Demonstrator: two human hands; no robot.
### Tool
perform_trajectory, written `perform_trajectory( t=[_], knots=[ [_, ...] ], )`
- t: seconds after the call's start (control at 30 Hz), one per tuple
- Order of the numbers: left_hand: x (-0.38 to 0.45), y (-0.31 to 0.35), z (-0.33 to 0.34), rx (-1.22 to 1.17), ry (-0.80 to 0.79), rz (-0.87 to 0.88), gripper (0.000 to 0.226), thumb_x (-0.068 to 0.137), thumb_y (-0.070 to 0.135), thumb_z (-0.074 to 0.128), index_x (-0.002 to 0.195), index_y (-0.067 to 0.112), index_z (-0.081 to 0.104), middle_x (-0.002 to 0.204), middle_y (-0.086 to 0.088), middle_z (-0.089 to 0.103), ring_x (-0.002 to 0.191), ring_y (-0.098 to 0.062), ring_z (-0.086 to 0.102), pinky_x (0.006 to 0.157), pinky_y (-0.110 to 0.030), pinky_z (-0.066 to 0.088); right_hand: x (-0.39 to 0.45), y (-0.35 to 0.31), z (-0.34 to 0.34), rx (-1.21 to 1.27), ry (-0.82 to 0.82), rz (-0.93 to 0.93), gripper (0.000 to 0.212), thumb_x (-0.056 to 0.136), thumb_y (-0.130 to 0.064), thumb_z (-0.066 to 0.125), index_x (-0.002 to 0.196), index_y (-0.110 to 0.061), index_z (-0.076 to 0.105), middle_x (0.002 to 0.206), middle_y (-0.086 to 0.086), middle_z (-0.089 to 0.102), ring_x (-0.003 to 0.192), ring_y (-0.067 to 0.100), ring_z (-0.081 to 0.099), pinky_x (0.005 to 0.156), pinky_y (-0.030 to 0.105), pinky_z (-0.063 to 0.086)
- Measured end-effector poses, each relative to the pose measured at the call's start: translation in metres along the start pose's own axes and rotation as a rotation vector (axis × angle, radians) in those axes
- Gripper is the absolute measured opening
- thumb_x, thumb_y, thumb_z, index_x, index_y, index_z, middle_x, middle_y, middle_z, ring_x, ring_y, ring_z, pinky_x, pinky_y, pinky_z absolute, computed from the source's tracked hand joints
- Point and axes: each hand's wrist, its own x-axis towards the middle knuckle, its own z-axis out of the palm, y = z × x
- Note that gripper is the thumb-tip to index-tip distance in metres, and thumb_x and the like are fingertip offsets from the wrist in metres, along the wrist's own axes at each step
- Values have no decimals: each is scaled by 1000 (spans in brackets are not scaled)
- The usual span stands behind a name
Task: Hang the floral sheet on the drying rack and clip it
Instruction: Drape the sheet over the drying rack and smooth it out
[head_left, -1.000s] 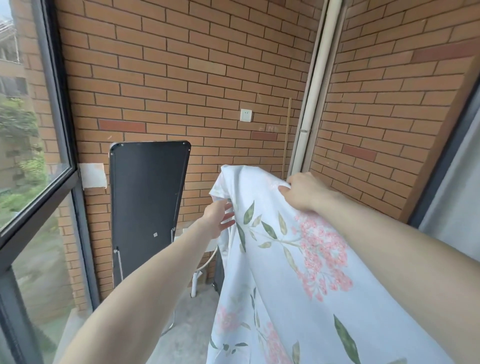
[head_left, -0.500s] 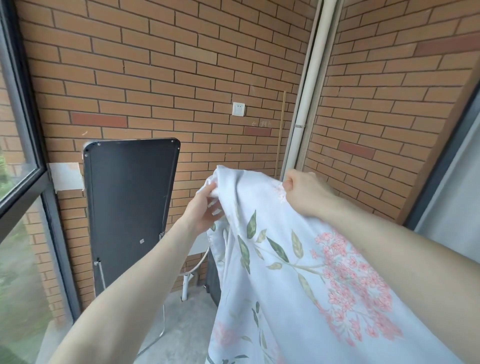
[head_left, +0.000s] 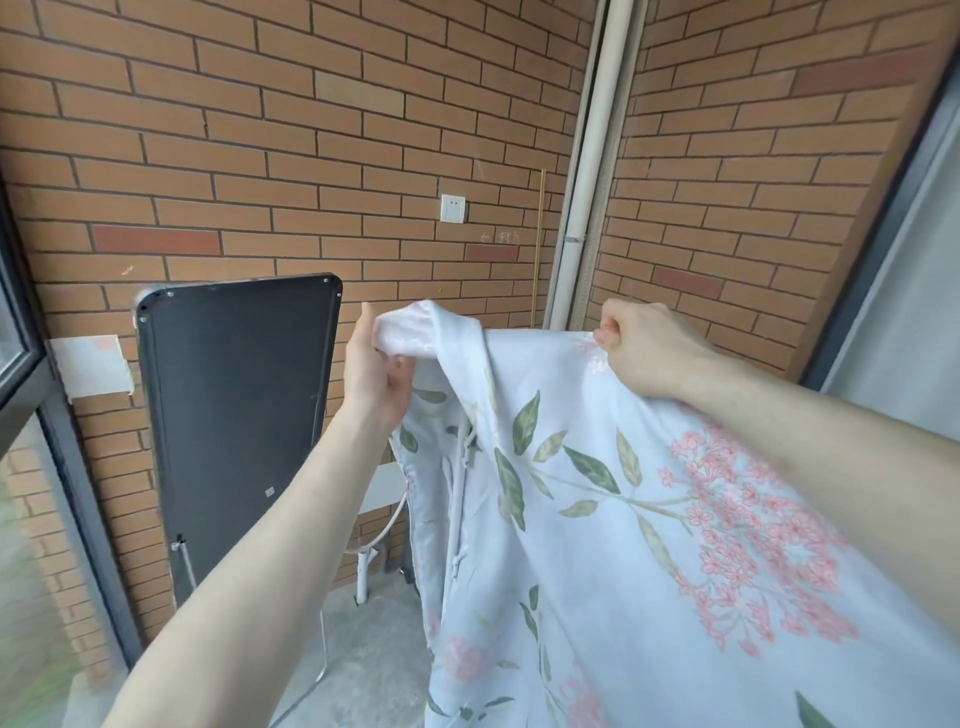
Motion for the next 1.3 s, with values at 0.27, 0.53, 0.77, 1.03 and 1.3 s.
perform_trajectory(
  t=[0.27, 0.53, 0.77, 1.03, 1.3],
  knots=[
    [-33, -72, -24, 65, -294, -399, 25, 69, 1, 50, 92, 9, 55, 90, -10, 56, 77, -25, 59, 80, -31, 52, -6, -3, 11, -9, -30, 71, 27, 106, -29, 47, 80, -22, 46, 91, 3, 60, 82, 31, 55, 61, 36, 36],
    [-57, -67, 2, 610, -469, -416, 36, 97, -1, 48, 129, -6, 64, 117, -18, 70, 108, -34, 64, 95, -41, 56, -14, 0, 12, -2, 21, 83, 29, 106, -30, 48, 78, -21, 44, 81, 0, 57, 78, 32, 56, 57, 36, 36],
    [-25, 7, 4, 475, -324, -66, 19, 108, 31, 51, 97, 20, 61, 61, 7, 53, 60, -11, 45, 73, -25, 45, -19, -10, -4, 15, 116, 30, 21, 107, -33, 46, 89, -23, 48, 87, 3, 59, 78, 33, 55, 59, 38, 35],
    [-50, -8, -27, 306, -241, -348, 81, 91, 77, 51, 134, 10, 62, 91, -7, 60, 79, -24, 55, 76, -33, 51, -21, -36, -5, -92, 20, -40, 24, 105, -38, 51, 86, -25, 53, 90, 0, 63, 84, 30, 59, 67, 38, 42],
    [-76, -22, -26, 803, -283, -315, 21, 87, 26, 75, 102, 12, 73, 82, -1, 69, 73, -17, 60, 77, -33, 49, -35, -20, 6, -23, 24, -2, 24, 102, -40, 58, 84, -23, 56, 87, -6, 61, 87, 26, 57, 66, 36, 43]
  ],
)
